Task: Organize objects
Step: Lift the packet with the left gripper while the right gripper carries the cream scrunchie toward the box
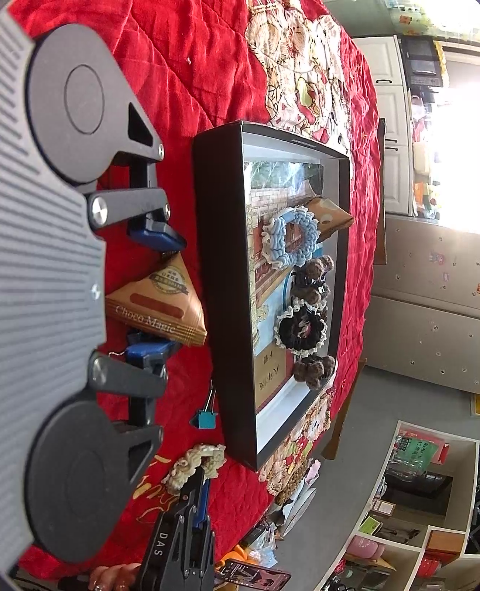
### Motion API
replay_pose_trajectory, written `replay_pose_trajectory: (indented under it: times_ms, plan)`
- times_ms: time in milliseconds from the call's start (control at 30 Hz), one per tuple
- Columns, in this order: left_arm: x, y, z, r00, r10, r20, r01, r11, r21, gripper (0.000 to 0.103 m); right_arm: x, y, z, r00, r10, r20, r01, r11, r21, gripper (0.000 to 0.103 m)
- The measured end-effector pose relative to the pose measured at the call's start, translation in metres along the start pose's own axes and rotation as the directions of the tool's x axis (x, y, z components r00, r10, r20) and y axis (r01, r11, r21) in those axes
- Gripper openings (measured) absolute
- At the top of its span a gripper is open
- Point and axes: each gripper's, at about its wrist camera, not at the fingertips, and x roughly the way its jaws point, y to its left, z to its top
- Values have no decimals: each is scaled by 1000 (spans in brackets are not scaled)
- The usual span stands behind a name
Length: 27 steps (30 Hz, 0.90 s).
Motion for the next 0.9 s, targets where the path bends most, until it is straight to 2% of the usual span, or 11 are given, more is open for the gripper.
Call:
replay_pose_trajectory:
  times_ms: [367,900]
  plan:
    - [-7,-1,2,1000,-13,12,13,1000,5,51,-12,6,4,999,5,38,-4,1000,-28,14]
    - [-34,-14,14,996,-51,75,48,998,39,51,-40,15,21,991,44,126,-34,997,-76,13]
